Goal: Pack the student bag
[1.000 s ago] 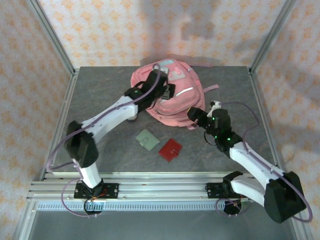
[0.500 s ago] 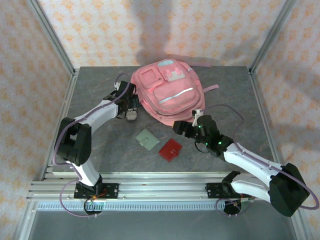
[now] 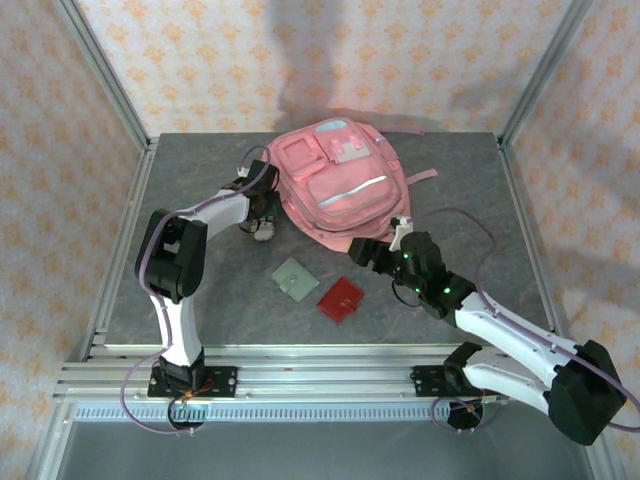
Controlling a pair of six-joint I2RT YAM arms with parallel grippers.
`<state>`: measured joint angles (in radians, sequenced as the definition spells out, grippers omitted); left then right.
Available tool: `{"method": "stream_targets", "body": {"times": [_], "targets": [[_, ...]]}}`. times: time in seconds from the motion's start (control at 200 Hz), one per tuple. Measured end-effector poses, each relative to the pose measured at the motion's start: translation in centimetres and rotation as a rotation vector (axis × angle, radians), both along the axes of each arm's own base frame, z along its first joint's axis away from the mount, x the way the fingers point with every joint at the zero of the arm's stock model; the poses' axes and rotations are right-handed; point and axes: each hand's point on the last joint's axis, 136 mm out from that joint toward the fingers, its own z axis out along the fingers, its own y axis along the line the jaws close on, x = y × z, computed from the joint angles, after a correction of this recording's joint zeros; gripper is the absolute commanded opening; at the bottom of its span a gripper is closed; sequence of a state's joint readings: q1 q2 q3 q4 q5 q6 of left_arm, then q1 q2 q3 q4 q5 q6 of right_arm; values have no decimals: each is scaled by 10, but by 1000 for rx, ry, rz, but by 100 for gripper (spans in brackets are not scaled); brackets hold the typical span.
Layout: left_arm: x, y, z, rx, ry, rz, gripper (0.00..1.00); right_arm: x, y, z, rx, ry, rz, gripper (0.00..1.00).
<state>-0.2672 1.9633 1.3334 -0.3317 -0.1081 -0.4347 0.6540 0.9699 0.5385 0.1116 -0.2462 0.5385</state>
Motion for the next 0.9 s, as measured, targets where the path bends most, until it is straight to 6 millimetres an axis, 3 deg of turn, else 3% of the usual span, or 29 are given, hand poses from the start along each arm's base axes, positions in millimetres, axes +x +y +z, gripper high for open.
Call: {"method": "stream_targets", "body": {"times": [0.225, 0.375, 0.435, 0.496, 0.611, 0.741, 0.901], "targets": [[-4, 11, -15, -3, 27, 31, 77, 0, -1, 0, 1, 1, -5, 77], [-11, 19, -24, -21, 45, 51, 45, 1, 0, -3, -2, 11, -7, 77], [-11, 20, -23, -27, 42, 54, 42, 1, 0, -7, -8, 23, -8, 77], [-12, 19, -22, -41, 40, 56, 33, 2, 1, -12, -18, 36, -7, 77], [-25, 15, -19, -84, 46, 48, 32, 0, 5, -23, -38, 61, 6, 77], [-47, 4, 11, -183, 0, 46, 32, -5, 16, -30, -46, 77, 44, 78], [-56, -44, 93, -354, -194, -12, 32, -7, 42, -30, -21, 66, 118, 79]]}}
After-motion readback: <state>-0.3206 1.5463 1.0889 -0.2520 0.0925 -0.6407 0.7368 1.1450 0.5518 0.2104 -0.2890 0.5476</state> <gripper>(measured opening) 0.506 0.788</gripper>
